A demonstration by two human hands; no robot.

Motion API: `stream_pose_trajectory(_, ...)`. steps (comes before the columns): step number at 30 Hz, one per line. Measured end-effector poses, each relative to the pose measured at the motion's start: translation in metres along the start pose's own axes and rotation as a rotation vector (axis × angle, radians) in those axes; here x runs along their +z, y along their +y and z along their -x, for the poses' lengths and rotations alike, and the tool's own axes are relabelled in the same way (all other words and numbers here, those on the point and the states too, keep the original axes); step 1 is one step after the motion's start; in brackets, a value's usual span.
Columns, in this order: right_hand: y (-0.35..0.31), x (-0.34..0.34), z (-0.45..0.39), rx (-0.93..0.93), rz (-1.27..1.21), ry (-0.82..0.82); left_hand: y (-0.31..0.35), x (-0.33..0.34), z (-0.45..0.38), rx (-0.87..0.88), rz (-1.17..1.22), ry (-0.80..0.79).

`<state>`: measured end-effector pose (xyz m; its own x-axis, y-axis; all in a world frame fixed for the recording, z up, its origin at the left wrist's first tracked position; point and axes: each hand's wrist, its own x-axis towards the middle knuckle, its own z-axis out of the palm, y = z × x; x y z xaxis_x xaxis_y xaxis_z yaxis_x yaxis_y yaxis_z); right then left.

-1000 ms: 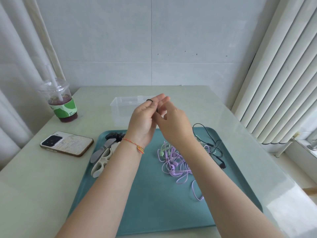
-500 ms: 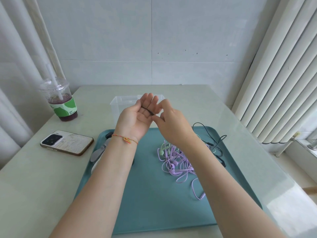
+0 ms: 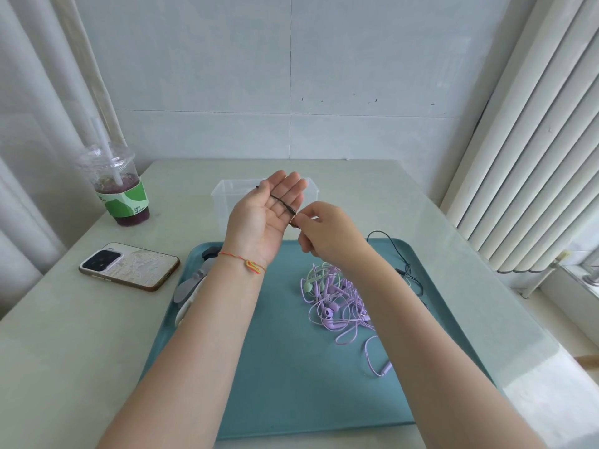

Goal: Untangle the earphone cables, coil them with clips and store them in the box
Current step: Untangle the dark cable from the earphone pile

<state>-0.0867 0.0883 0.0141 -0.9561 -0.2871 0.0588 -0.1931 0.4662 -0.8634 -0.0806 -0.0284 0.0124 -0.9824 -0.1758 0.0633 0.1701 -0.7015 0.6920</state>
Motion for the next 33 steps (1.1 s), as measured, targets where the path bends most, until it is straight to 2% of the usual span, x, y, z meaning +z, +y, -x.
stream_pose_trajectory(6,0.003,0.002,0.001,0.037,-0.020,-0.039,0.001,0.002,0.000,-0.035,0.046,0.049)
stream_pose_trajectory(9,0.003,0.003,0.002,0.052,0.009,-0.075,0.001,0.001,-0.002,-0.020,-0.020,0.054)
stream_pose_trajectory(18,0.002,0.009,0.003,-0.042,0.329,0.050,-0.013,0.001,0.001,0.140,-0.387,0.015)
stream_pose_trajectory(24,-0.004,-0.003,0.008,-0.135,0.597,-0.009,-0.021,-0.002,0.002,0.170,-0.691,0.056)
stream_pose_trajectory(28,-0.009,-0.018,0.013,-0.227,0.671,0.020,-0.025,-0.002,0.001,0.116,-0.836,0.049)
stream_pose_trajectory(33,-0.012,-0.035,0.013,-0.233,0.662,0.136,-0.026,0.000,0.004,0.010,-1.006,-0.107)
